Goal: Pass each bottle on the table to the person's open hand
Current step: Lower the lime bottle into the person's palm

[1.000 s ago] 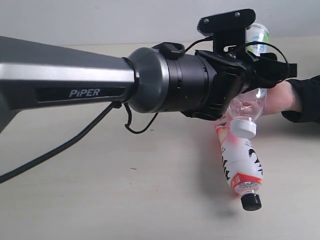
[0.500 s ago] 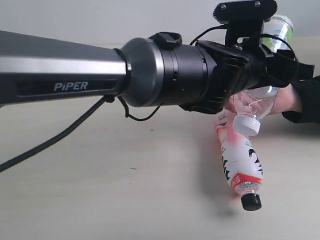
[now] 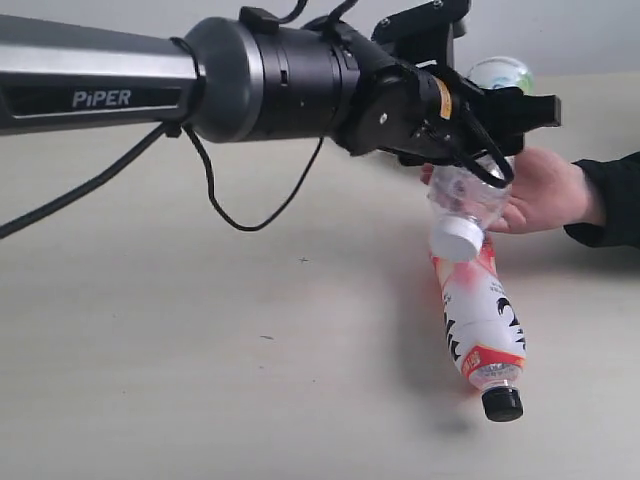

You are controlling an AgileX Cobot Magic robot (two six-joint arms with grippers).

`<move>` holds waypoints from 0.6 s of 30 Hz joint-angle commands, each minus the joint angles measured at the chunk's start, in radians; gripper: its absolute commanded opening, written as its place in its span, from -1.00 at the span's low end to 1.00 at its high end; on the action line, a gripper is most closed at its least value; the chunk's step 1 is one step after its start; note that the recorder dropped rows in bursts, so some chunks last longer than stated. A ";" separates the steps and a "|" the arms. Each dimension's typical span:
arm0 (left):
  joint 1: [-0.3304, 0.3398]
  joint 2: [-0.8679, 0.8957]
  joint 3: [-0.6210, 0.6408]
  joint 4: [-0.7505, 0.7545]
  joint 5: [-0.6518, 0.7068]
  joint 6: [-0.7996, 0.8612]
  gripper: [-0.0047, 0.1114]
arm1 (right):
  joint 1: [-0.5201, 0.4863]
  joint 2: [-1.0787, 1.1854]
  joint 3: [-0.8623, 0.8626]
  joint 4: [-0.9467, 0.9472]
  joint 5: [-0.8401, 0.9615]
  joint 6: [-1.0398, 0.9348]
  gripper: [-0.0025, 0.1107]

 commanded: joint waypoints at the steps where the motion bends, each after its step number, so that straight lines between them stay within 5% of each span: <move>1: 0.000 -0.011 -0.194 0.045 0.380 0.076 -0.92 | -0.003 -0.006 0.004 -0.003 -0.007 -0.005 -0.96; 5: -0.010 -0.003 -0.318 0.028 0.488 0.065 -0.92 | -0.003 -0.006 0.004 -0.003 -0.007 -0.005 -0.96; 11: -0.015 0.049 -0.320 0.025 0.453 -0.154 -0.92 | -0.003 -0.006 0.004 -0.003 -0.007 -0.005 -0.96; 18: -0.048 0.118 -0.320 0.024 0.377 -0.203 -0.92 | -0.003 -0.006 0.004 -0.003 -0.007 -0.005 -0.96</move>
